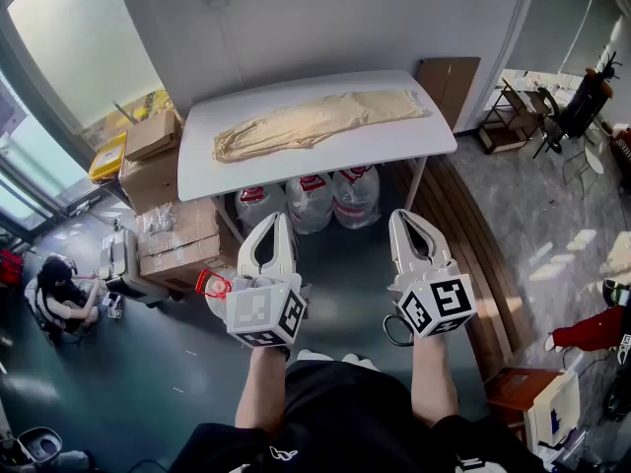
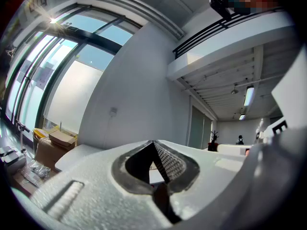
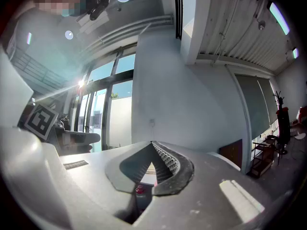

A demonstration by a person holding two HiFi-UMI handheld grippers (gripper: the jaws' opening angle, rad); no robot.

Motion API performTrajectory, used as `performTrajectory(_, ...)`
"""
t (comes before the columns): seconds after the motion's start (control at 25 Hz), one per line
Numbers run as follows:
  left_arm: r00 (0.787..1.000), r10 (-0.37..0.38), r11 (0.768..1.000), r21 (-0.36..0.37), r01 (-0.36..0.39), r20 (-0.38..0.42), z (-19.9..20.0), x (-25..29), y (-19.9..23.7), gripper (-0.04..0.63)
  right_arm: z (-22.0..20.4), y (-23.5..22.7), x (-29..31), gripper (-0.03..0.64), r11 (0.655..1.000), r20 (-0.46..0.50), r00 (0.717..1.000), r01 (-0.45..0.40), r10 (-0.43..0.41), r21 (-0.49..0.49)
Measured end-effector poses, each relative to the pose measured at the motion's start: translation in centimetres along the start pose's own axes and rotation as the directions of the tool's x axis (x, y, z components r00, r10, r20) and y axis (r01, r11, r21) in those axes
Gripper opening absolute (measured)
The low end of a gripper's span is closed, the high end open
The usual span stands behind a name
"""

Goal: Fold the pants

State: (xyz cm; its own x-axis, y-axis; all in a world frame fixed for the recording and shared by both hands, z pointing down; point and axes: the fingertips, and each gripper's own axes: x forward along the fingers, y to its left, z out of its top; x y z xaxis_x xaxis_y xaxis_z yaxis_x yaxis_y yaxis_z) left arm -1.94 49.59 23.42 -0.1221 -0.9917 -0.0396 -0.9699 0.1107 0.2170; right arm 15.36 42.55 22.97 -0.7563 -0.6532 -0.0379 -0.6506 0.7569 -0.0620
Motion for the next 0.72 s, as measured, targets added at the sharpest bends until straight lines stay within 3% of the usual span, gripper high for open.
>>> performTrajectory(0.72,1.0,-0.024,1.0,0.007,0.024,0.017,-0.9,-1.9,-6.7,0.003,0.5,-3.9,-6.6,0.005,1.0,0.028,1.0,0.003,-0.003,0.011)
